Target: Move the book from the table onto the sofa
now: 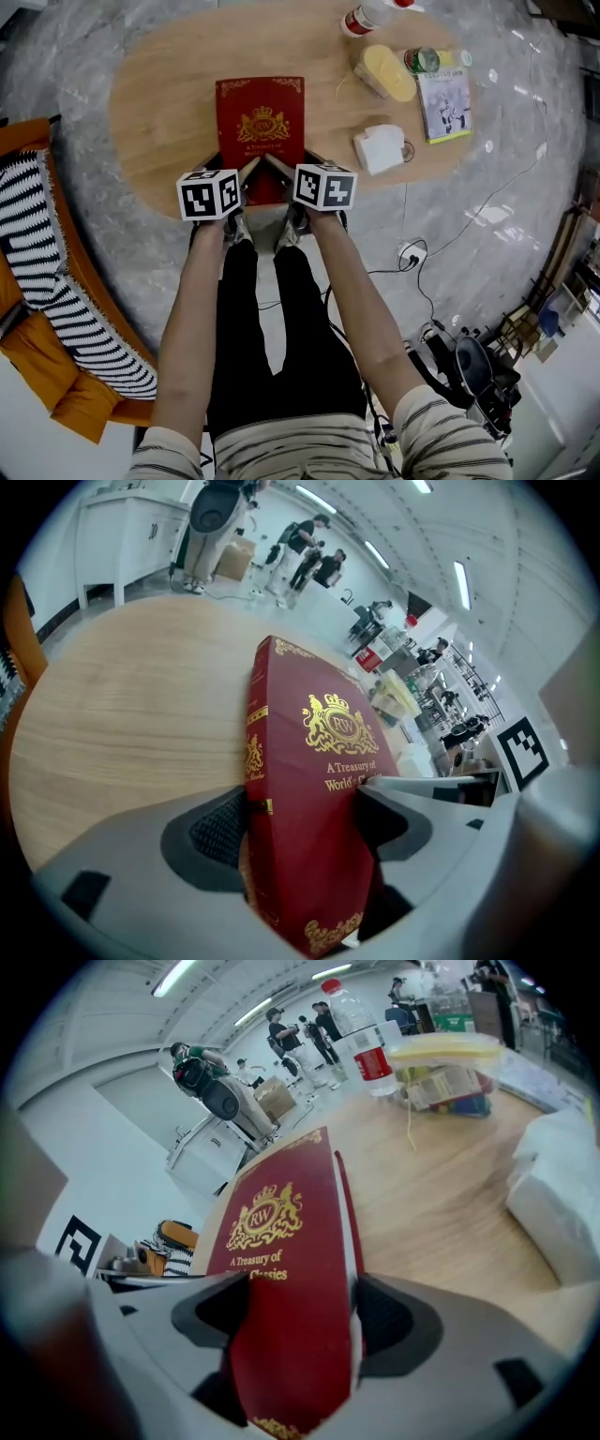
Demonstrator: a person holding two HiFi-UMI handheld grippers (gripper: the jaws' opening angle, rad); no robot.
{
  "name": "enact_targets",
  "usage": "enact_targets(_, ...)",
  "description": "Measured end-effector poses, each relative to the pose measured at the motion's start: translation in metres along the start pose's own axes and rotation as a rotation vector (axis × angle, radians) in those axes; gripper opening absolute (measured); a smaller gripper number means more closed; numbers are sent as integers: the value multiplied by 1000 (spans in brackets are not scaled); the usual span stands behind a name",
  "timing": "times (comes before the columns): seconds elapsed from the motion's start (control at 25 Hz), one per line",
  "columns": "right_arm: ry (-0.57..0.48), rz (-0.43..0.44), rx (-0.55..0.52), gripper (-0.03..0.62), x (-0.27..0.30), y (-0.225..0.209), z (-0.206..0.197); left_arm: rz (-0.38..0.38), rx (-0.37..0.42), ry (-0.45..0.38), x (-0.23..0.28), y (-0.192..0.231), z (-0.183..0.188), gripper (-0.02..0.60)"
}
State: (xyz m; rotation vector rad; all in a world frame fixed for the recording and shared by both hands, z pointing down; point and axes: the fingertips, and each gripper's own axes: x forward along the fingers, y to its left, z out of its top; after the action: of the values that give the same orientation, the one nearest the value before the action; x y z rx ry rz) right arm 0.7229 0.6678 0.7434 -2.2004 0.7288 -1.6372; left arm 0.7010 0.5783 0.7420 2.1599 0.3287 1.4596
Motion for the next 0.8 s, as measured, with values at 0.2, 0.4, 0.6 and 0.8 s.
enact_targets(0.2,1,-4,-1,354,-2,1,0,-12,-6,-4,-2,1,1,350)
enact_targets(0.4,-7,2,11,354,-6,3,-1,-7,-14,-2,-5,-2,-2,348)
enact_targets(0.6,-5,1,-3,354,-17,7,-7,0,-28,-7,-15,-8,-9,348)
enact_targets(0.8,-12,-7,-29,354,-36,14,-9,0,-37,-29,-32,-20,-13,348)
